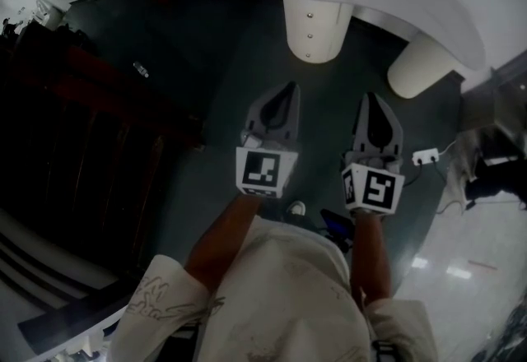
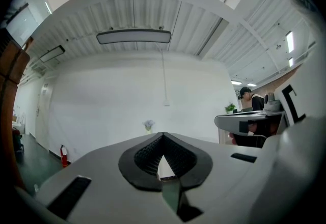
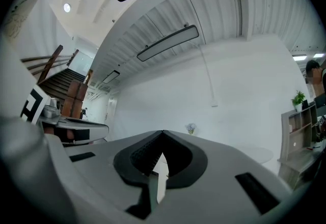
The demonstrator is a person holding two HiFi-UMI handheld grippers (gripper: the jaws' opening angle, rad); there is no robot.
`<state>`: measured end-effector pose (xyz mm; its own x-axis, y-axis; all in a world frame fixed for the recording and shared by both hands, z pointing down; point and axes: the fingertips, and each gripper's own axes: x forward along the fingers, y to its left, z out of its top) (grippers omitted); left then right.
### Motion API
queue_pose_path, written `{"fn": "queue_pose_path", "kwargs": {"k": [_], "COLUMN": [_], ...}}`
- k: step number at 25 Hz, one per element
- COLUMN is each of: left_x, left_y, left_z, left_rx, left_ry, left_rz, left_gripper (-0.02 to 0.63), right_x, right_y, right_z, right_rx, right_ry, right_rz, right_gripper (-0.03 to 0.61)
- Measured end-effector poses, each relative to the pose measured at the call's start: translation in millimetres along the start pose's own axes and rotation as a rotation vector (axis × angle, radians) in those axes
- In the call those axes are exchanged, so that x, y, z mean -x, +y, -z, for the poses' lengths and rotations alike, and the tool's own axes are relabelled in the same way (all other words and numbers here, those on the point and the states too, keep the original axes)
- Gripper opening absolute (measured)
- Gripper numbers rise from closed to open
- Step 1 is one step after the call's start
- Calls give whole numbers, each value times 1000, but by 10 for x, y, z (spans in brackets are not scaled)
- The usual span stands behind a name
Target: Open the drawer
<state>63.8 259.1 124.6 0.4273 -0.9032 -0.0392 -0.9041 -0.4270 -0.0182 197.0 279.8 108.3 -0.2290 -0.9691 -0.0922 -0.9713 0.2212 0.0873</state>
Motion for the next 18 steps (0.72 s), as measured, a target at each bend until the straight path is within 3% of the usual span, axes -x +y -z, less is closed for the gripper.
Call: {"fn": "queue_pose_path", "kwargs": {"k": [7, 18], "left_x": [-191, -614], "left_y": [347, 1485], "left_z": [-15, -34], "left_rx": [-7, 22], "left_ry": [-30, -52], "left_rz": [5, 9], "left_gripper": [2, 2], "right_x": [-377, -1397], "right_y": [207, 878], "right_z": [18, -3], "right_rx": [20, 64], "right_ry": [-5, 2], "right_rz": [1, 36], "right_gripper": [3, 3]}}
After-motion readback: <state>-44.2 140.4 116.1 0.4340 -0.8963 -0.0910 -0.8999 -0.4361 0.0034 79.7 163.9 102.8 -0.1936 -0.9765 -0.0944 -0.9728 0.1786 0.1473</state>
